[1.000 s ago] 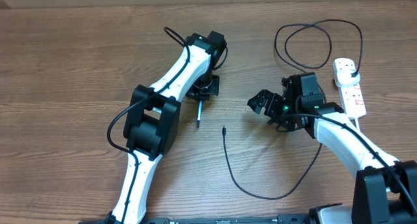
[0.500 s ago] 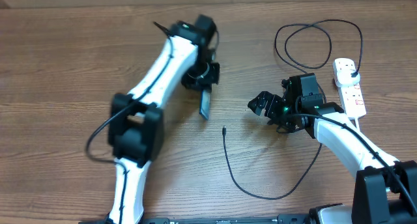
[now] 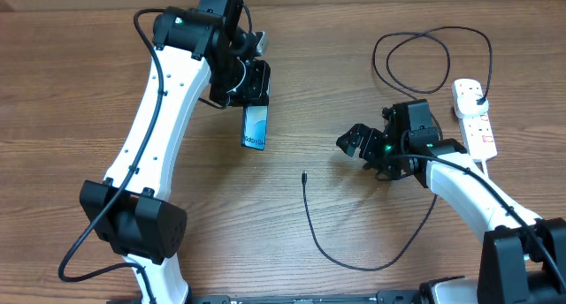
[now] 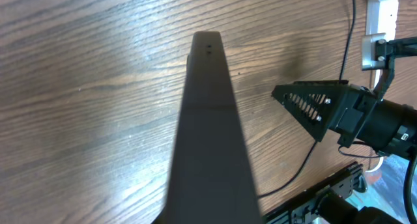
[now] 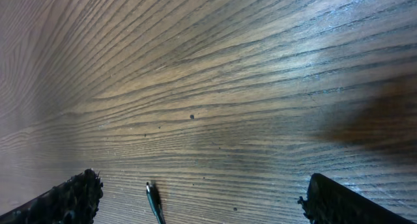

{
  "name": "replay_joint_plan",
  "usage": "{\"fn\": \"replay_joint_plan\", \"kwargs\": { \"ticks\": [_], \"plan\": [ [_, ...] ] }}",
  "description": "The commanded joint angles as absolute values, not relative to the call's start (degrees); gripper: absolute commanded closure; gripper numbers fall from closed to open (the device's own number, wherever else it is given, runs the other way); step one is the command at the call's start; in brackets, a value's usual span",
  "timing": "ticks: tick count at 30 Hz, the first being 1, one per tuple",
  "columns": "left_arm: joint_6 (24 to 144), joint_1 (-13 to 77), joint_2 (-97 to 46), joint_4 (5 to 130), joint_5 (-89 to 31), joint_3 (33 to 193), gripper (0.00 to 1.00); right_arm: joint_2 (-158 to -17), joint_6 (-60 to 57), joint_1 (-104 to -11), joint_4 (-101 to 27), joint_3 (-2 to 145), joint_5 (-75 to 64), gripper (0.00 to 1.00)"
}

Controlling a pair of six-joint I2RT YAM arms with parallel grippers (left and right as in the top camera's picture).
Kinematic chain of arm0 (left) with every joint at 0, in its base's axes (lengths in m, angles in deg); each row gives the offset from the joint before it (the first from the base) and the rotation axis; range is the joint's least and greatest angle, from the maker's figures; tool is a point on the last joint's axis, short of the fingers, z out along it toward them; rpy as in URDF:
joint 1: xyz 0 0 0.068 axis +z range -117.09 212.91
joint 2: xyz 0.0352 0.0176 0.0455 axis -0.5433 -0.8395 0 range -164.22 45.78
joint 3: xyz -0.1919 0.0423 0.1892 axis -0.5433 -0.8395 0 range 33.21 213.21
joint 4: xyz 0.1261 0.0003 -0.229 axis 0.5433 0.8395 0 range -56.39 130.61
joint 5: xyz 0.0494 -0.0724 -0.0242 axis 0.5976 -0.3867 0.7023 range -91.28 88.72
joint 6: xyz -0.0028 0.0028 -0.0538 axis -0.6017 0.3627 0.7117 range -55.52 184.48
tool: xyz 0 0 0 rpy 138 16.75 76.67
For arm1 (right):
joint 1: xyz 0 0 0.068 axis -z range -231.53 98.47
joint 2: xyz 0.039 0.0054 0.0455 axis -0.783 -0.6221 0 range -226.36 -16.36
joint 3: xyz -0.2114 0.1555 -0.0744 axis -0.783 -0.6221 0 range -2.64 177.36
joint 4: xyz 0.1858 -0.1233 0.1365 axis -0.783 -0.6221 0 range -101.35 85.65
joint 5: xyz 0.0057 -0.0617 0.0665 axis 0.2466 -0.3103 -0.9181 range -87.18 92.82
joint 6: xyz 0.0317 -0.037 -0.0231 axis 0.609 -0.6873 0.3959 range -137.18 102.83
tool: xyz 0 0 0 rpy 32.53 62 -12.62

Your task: Plug charger to phone and switch on socket

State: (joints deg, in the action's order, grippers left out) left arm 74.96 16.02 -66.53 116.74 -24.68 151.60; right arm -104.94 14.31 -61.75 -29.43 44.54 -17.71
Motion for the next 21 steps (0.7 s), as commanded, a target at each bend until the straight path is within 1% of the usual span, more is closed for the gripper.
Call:
{"fn": "replay_joint_plan", "kwargs": {
  "ticks": [1,7,12,21],
  "plan": [
    [73.26,15.63,-65.85,115.52,-29.32,150.35,0.96,-105.11,13.85,-62.08,-29.17,44.30,-17.41,0.00],
    [73.24,15.63,-65.85,109.20,-37.75,142.55,0.96,-105.11,13.83,-62.08,-29.19,44.30,-17.75,0.00],
    [73.00,15.63,-65.87,101.75,-47.13,132.41,0.96,-105.11,13.83,-62.08,-29.56,44.30,-17.75,0.00],
    [73.02,15.63,-65.90,88.37,-50.91,117.68,0.96,-105.11,13.83,-62.08,-29.80,44.30,-17.73,0.00]
  ]
}}
